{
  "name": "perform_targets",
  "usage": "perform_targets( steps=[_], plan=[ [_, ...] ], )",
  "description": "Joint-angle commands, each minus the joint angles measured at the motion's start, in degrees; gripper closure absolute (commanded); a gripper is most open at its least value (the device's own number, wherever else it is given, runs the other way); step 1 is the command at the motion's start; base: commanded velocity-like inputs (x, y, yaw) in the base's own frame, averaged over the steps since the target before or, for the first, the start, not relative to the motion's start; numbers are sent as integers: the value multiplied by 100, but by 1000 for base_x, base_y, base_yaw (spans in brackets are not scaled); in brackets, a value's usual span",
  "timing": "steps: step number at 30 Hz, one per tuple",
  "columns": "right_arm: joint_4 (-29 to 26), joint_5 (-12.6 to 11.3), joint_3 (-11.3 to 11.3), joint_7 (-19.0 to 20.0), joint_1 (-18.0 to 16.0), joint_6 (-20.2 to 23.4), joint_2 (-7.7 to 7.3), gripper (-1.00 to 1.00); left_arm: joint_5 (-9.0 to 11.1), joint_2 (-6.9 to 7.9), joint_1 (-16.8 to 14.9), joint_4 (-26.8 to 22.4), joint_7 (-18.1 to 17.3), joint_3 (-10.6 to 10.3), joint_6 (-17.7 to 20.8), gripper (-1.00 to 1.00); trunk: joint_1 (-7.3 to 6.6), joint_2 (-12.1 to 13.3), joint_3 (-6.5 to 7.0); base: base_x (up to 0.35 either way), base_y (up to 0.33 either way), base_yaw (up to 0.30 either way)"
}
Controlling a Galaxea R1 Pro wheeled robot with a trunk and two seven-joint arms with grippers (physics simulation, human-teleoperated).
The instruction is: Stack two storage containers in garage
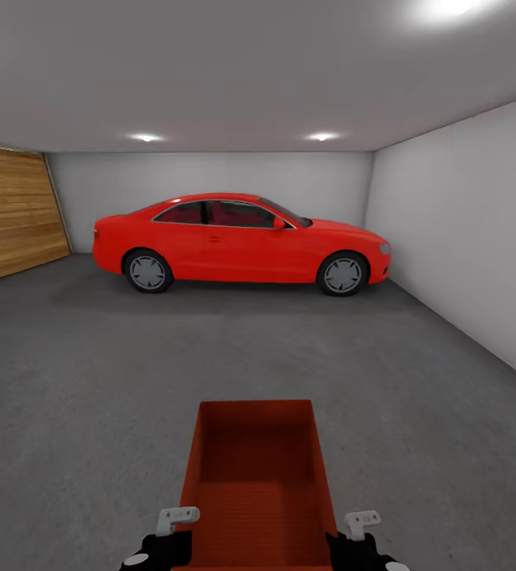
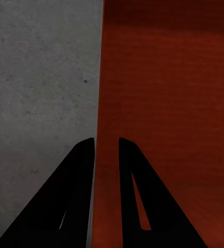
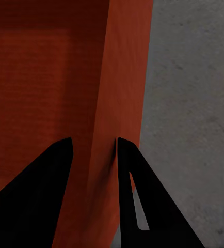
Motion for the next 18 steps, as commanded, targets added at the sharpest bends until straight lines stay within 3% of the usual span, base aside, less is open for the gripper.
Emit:
perform_targets(
  steps=[1, 7, 18],
  plan=[
    [22, -53, 153, 7, -4, -17, -13, 100, -62, 43, -5, -560, 33, -3, 35, 100, 1, -8, -10, 0, 0, 0],
    [23, -53, 154, 7, -4, -19, -10, 100, -62, 42, -8, -560, 33, -3, 35, 100, 1, -8, -10, 18, 0, 0],
    [21, -52, 154, 7, -3, -17, -10, 100, -62, 42, -4, -560, 33, -3, 35, 100, 1, -8, -10, 137, 0, 0]
  ],
)
